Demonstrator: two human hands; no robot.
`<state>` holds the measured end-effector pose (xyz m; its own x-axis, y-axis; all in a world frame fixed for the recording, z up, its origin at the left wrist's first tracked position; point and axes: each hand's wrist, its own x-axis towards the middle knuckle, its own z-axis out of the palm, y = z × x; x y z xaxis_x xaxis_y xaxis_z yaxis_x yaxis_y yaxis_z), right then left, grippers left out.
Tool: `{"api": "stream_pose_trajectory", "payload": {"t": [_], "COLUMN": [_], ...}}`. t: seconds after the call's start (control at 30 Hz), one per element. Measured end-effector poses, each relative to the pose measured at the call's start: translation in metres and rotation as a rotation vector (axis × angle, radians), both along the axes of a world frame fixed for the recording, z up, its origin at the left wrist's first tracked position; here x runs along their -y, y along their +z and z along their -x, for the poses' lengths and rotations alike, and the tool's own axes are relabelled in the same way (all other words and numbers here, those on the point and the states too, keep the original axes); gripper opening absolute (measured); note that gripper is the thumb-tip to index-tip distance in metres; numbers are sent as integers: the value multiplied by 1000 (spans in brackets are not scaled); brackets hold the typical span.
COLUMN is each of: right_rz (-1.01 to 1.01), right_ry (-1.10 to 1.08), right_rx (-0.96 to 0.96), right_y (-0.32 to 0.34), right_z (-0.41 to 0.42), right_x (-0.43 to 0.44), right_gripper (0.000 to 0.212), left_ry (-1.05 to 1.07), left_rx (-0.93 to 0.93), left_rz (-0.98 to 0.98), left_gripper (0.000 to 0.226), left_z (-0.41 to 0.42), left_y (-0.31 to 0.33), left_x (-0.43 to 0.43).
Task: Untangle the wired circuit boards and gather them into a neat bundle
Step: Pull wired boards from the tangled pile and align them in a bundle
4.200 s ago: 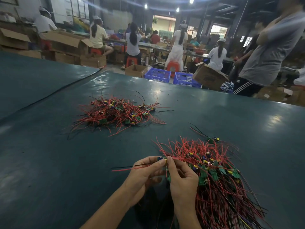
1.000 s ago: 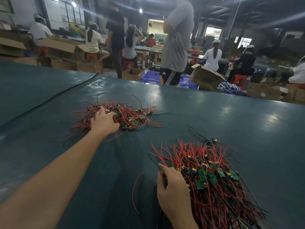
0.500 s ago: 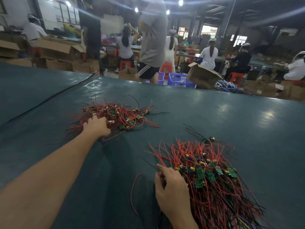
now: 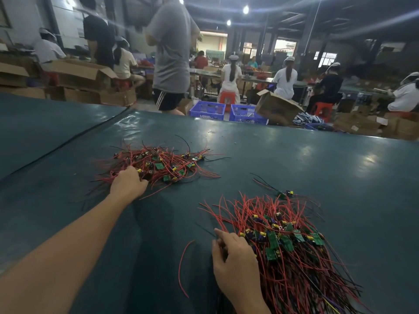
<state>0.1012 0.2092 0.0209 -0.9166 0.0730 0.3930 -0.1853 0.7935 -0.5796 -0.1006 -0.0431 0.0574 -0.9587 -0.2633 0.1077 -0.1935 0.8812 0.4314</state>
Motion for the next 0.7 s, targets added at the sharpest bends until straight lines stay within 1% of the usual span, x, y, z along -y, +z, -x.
{"api": "stream_pose_trajectory", "payload": {"t": [0.1,0.13,0.2,0.27,0.33,0.43,0.5,0.6,0.7], "right_rz": [-5,-6,-4,-7,-6,16,38,86,230], "right_ry": [-5,-3,0,3,4,6,8,6,28], "right_rx": [8,11,11,9,9,16,5,-23,-55], "right_y": [0,0,0,1,1,1,0,0,3], "right_z": [0,0,0,0,0,0,1,2,3], "right_x": [0,1,0,0,-1,-1,-1,0,3], "right_gripper": [33,34,34,34,34,34,33,31,30], "left_ry": [-44,-42,-46,-71,-112,-169,-203,-304,-469], "left_rx": [-42,-82,-233,-417,-537,-551,-544,-536,-591], "left_rz": [31,32,-6,-129,-337,-671,-786,-804,-753], "left_gripper": [28,30,31,27,21,18,16,14,15], "left_z": [-9,-14,-29,-48,-68,-101,-121,-141,-153], "left_y": [-2,-4,-9,-14,-16,-18,-21,-26,-29], "left_x": [-5,-8,-18,-30,-44,-71,-87,-102,-108]}}
